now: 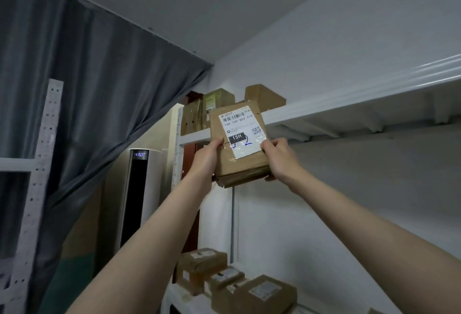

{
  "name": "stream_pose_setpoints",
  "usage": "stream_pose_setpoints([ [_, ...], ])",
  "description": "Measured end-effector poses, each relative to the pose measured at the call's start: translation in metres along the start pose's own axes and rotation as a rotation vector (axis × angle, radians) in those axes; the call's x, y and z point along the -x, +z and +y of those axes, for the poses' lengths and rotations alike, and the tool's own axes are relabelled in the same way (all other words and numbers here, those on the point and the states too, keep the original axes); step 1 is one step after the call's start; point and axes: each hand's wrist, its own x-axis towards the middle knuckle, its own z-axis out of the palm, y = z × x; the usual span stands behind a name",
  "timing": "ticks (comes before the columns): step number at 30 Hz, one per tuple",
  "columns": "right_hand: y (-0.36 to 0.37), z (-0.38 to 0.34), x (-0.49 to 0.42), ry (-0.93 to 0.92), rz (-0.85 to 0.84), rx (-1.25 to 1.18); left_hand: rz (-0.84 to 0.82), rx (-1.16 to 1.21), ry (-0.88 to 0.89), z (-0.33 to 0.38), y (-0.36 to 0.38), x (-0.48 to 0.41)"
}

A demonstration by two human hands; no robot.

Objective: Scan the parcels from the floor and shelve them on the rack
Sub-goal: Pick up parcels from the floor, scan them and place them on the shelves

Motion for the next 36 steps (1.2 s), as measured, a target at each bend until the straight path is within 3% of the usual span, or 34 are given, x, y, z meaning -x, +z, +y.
stream_pose_setpoints([
  [4, -0.013, -0.003, -0.044, -0.112, 0.181, 0.124, -0.054, -0.072, 0.036, 0.009, 0.037, -0.044],
  [11, -0.007, -0.012, -0.120, -0.275, 0.352, 0.278, -0.075, -0.200, 0.411, 0.034, 0.072, -0.110],
  [20, 0.006, -0.026, -0.191, -0.403, 0.509, 0.428, -0.243, -0.061, 0.585, 0.055, 0.088, -0.204],
  [30, 0.004, -0.018, -0.253, -0.390, 0.658, 0.513, -0.418, -0.198, 0.608, 0.050, 0.111, -0.267],
  [36, -0.012, -0.015, -0.275, -0.249, 0.690, 0.812, -0.406, -0.356, 0.682, 0.052, 0.132, -0.290],
])
